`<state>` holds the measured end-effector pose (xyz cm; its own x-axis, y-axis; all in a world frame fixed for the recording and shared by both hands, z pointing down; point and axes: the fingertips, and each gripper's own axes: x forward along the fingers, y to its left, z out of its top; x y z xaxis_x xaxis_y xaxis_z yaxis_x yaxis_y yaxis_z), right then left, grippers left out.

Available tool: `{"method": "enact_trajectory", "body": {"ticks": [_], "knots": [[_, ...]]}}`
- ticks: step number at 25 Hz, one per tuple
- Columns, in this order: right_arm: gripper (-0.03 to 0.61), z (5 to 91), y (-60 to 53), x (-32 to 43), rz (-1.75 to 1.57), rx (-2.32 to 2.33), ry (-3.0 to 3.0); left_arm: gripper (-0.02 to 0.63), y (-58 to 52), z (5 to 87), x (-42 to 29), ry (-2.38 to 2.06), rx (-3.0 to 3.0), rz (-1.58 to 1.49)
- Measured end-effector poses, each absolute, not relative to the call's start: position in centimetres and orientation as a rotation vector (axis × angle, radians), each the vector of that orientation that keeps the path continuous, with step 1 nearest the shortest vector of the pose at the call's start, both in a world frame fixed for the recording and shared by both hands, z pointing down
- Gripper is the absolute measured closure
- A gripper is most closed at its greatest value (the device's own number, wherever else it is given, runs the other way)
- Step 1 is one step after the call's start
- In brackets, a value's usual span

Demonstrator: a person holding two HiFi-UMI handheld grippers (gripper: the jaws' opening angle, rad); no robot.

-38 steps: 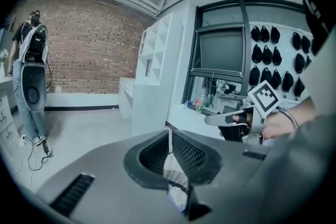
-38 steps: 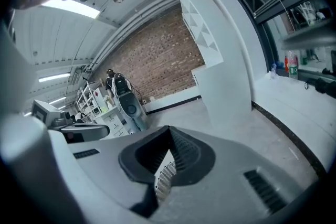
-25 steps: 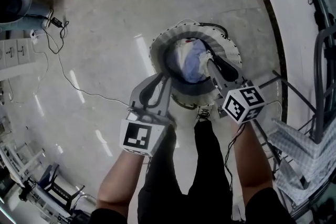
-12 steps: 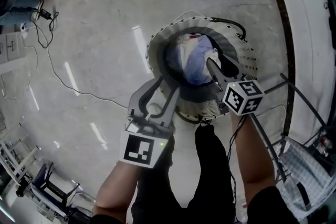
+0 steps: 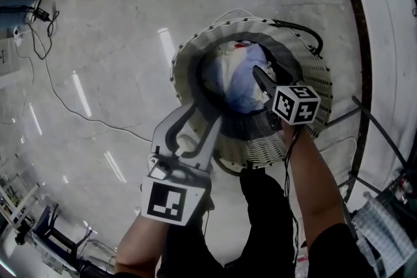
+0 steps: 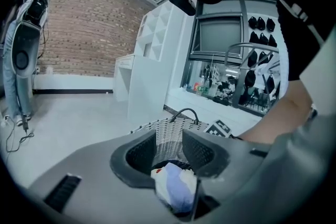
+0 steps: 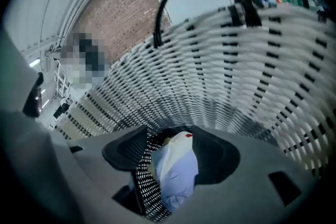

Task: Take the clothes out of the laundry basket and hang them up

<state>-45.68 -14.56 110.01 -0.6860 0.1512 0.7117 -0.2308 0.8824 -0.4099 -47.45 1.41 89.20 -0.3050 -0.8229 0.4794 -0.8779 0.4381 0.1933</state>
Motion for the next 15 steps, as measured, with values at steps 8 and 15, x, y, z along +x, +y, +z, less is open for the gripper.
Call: {"method": "enact_trajectory", "body": {"ticks": [8, 15], "knots": [[0.281, 119.2, -15.7, -44.9, 0.619, 0.134, -2.139, 0.477, 2.2, 91.9, -48.0, -2.191, 1.465, 0.179], [0.259, 125.8, -17.5, -44.8, 0.63, 0.219, -2.085, 0.477, 2.4, 93.6, -49.3, -2.219, 1.489, 0.213]]}}
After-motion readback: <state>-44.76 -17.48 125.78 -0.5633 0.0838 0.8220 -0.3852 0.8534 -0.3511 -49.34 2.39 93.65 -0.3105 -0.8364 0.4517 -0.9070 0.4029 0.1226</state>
